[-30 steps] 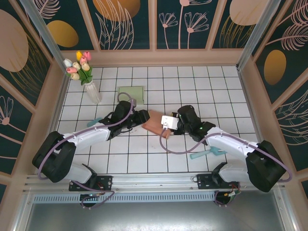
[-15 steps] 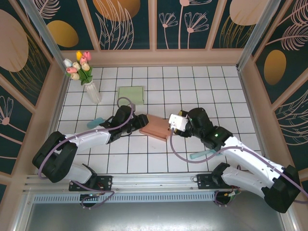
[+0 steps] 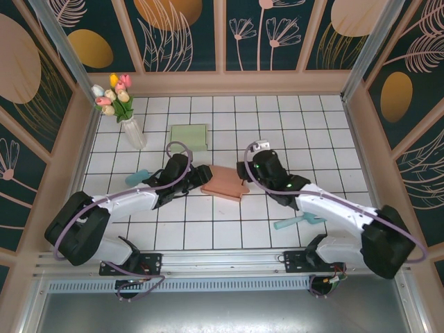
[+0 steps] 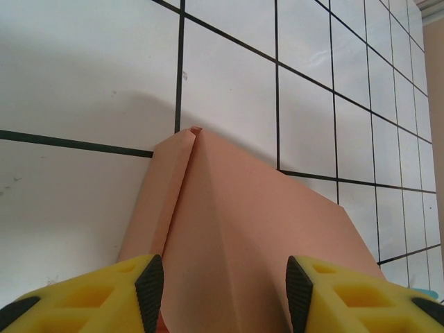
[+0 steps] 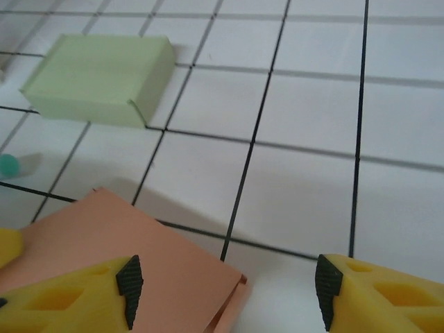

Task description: Fold the paper box

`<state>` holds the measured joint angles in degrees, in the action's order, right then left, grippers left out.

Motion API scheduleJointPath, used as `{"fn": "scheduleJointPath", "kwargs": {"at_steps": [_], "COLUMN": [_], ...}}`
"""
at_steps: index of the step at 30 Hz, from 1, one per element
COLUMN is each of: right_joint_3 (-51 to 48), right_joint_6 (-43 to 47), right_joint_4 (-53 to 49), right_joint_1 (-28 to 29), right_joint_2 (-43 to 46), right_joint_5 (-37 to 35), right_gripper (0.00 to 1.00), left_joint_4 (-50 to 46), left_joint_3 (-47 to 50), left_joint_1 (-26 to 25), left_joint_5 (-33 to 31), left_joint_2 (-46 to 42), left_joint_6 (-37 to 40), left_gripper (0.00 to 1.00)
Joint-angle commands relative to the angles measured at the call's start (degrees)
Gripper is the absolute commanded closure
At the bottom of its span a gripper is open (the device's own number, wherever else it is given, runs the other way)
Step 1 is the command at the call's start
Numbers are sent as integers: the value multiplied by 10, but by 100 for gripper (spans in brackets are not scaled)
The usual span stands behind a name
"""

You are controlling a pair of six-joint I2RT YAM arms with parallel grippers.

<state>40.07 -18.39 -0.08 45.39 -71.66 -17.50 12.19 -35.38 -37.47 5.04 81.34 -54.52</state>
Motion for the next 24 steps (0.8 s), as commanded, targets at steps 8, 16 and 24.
{"fn": "scheduleJointPath", "kwargs": {"at_steps": [8, 16, 24], "right_joint_3": [-29, -52, -73], "right_joint_6": [-101, -105, -96], "right_joint_4": [70, 98, 122], "right_joint_1": [45, 51, 57], "right_joint_2": [-112, -150, -158], "right_joint_5": [-62, -74, -90], "right_gripper": [29, 29, 29], "left_joint_4": [-33, -180, -152], "left_joint_3": [0, -15, 43], "left_joint_1": [-2, -2, -15], "left_joint_5": [-44, -181, -133], "left_joint_2": [-16, -113, -181], "left_joint_6": [39, 68, -11], "left_gripper": [42, 25, 21]}}
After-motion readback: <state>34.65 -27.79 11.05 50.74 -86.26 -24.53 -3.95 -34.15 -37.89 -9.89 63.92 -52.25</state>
